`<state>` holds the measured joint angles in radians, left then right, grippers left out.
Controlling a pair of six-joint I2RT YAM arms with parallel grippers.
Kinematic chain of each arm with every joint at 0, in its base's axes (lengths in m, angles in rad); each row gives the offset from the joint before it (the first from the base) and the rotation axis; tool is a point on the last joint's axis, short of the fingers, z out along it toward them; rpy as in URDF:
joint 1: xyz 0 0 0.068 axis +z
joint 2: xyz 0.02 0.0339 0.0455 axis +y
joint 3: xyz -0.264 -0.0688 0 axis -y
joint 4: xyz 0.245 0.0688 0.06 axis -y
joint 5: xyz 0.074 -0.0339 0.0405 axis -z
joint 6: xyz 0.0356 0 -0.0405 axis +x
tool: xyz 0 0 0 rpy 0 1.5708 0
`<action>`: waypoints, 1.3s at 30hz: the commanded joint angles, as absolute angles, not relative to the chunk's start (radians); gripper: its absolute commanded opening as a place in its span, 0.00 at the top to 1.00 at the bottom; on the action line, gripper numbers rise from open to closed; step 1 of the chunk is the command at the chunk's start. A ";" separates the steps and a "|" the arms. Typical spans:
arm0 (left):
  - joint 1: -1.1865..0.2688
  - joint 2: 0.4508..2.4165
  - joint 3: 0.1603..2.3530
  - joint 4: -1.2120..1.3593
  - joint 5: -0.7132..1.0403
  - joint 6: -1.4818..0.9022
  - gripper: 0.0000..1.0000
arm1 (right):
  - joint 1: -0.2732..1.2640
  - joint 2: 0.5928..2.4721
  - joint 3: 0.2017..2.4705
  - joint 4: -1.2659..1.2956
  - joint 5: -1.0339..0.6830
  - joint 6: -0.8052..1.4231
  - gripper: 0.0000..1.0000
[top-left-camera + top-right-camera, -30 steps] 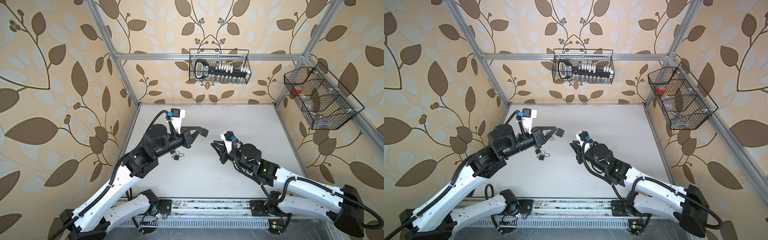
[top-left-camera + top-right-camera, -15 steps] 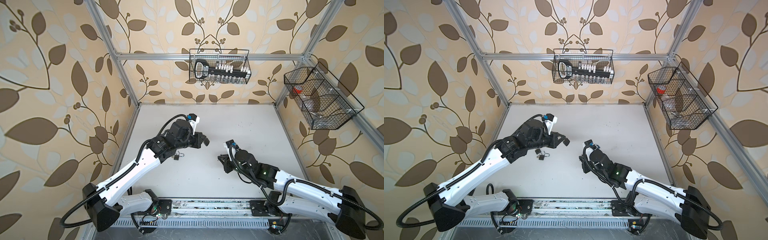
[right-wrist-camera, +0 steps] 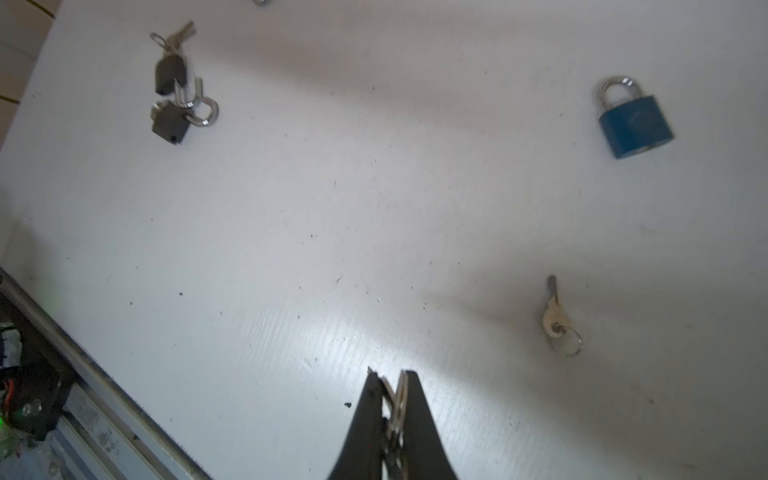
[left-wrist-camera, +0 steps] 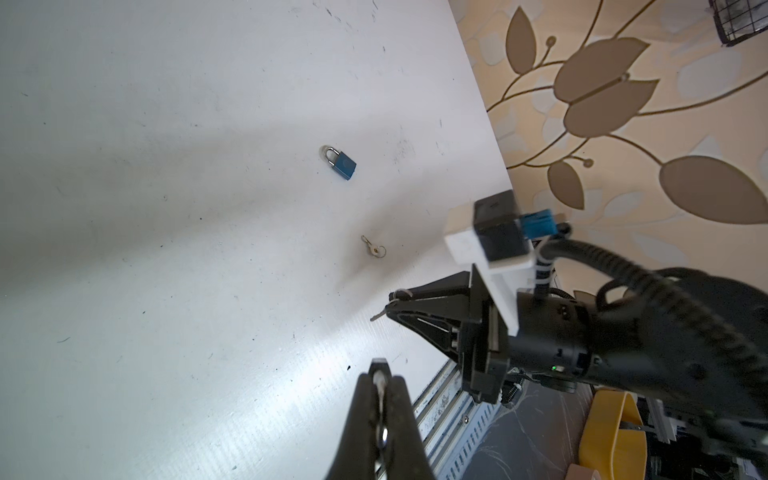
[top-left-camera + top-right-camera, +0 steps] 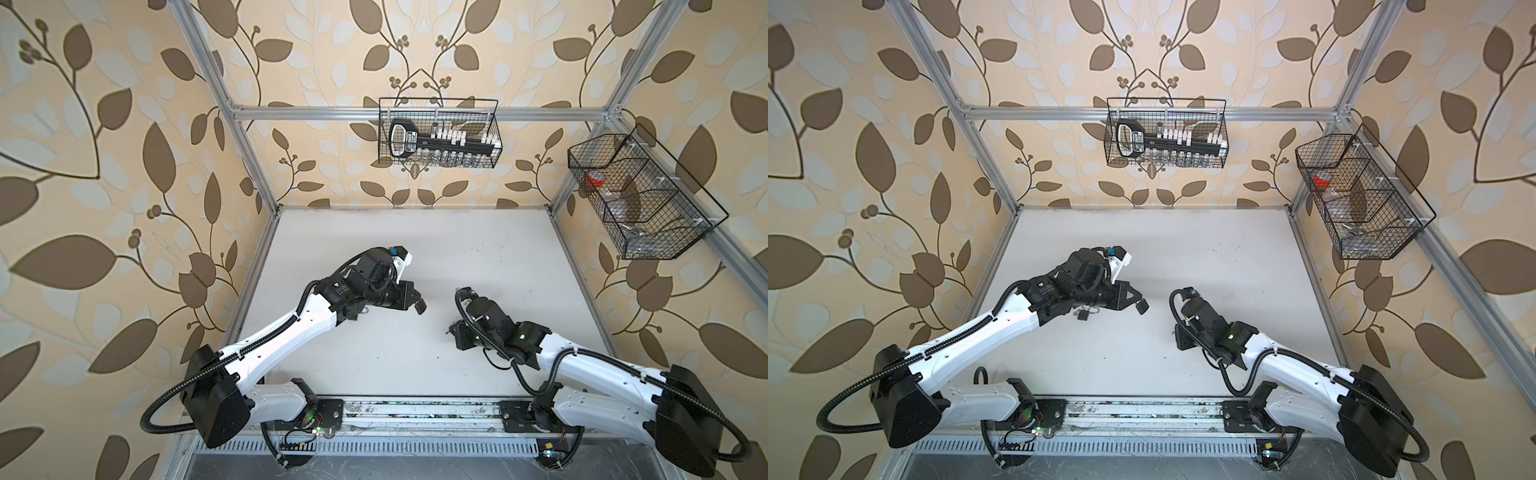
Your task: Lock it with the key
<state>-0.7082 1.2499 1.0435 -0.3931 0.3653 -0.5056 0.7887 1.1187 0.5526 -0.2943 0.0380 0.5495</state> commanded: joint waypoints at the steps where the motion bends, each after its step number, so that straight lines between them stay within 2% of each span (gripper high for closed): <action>1: -0.715 1.220 1.062 -0.345 0.374 -0.504 1.00 | 0.786 1.172 0.570 -0.336 -0.023 0.530 1.00; 14: -0.715 1.178 1.046 -0.356 0.330 -0.506 1.00 | 0.744 1.352 0.644 -0.375 0.086 0.535 1.00; 22: -0.715 1.168 1.046 -0.348 0.321 -0.519 1.00 | 0.712 1.457 0.721 -0.355 0.082 0.498 1.00; 32: -0.716 1.160 1.048 -0.363 0.302 -0.524 1.00 | 0.712 1.510 0.757 -0.357 0.117 0.497 1.00; 39: -0.716 1.157 1.052 -0.363 0.293 -0.522 1.00 | 0.710 1.548 0.775 -0.371 0.134 0.489 0.95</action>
<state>-0.7082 1.1969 1.0435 -0.3927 0.3058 -0.5129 0.7147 1.5158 0.7700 -0.3237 0.0990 0.5037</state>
